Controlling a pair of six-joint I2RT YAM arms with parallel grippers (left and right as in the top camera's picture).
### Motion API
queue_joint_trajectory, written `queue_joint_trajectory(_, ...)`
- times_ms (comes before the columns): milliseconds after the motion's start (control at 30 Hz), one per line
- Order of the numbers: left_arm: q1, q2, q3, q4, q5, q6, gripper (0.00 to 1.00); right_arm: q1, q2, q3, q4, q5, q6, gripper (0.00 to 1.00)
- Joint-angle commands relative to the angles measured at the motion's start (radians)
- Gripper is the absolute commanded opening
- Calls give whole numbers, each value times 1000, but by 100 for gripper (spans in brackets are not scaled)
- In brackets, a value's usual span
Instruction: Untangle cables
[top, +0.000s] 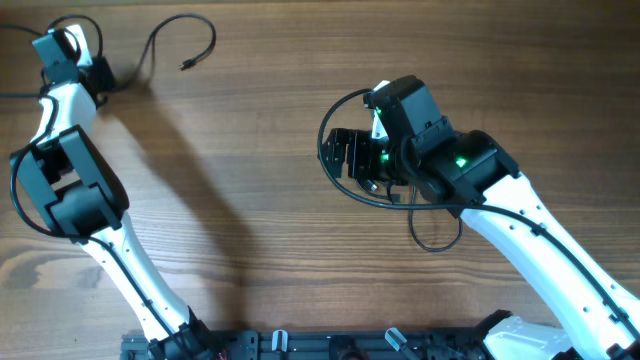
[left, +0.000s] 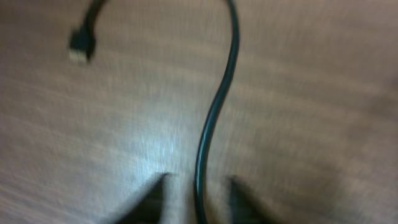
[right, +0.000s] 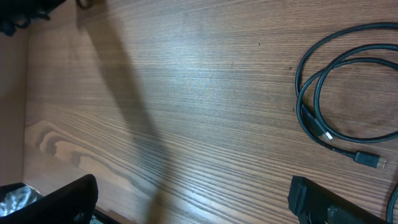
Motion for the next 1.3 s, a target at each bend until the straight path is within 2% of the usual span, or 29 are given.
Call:
queue_joint_trajectory(0,0,-18,27,-20,12,-56,100,0,9,0,-2,4,14,100)
queue_joint_trajectory(133,1,-39,27,-58,8,-83,100,0,9,0,-9,-10,13,99)
queue_joint_trajectory(267,-6,-138,27,-112,9,-111,100,-5,8,1,-21,18,9,100)
queue_joint_trajectory(300,-9,-177,27,-126,11,-156,100,-19,2,3,-26,33,9,100)
queue_joint_trajectory(333,-13,-250,27,-159,34,-269,100,-65,-13,16,-47,44,10,100)
queue_joint_trajectory(367,-15,-287,27,-188,68,-330,100,-99,-24,27,-68,44,10,100)
queue_joint_trajectory(433,-18,-388,27,-308,248,-501,100,-205,-56,57,-130,44,-21,100)
queue_joint_trajectory(467,-19,-421,27,-359,346,-546,100,-265,-70,63,-149,45,-63,100)
queue_joint_trajectory(567,-43,-478,27,-539,719,-579,100,-430,-79,61,-193,86,-154,99)
queue_joint_trajectory(633,-85,-473,27,-682,782,-579,100,-509,-68,43,-214,98,-151,100)
queue_joint_trajectory(733,-190,-449,27,-892,696,-452,100,-547,-34,-3,-222,14,-163,100)
queue_joint_trajectory(767,-228,-442,27,-932,604,-439,100,-541,-19,-26,-205,-74,-239,100)
queue_joint_trajectory(833,-282,-439,27,-977,394,-527,100,-510,17,-71,-159,-268,-431,100)
queue_joint_trajectory(867,-299,-439,27,-996,333,-560,100,-493,34,-90,-138,-303,-462,100)
queue_joint_trajectory(1033,-347,-437,16,-1067,306,-573,100,-377,182,-113,-98,-267,-488,100)
queue_joint_trajectory(1100,-349,-437,15,-1087,294,-573,100,-308,251,-113,-58,-200,-480,100)
queue_joint_trajectory(1167,-349,-437,15,-1097,294,-573,100,-253,314,-113,-22,-75,-398,100)
queue_joint_trajectory(1267,-346,-437,15,-1098,284,-573,100,-201,388,-113,27,-38,-409,99)
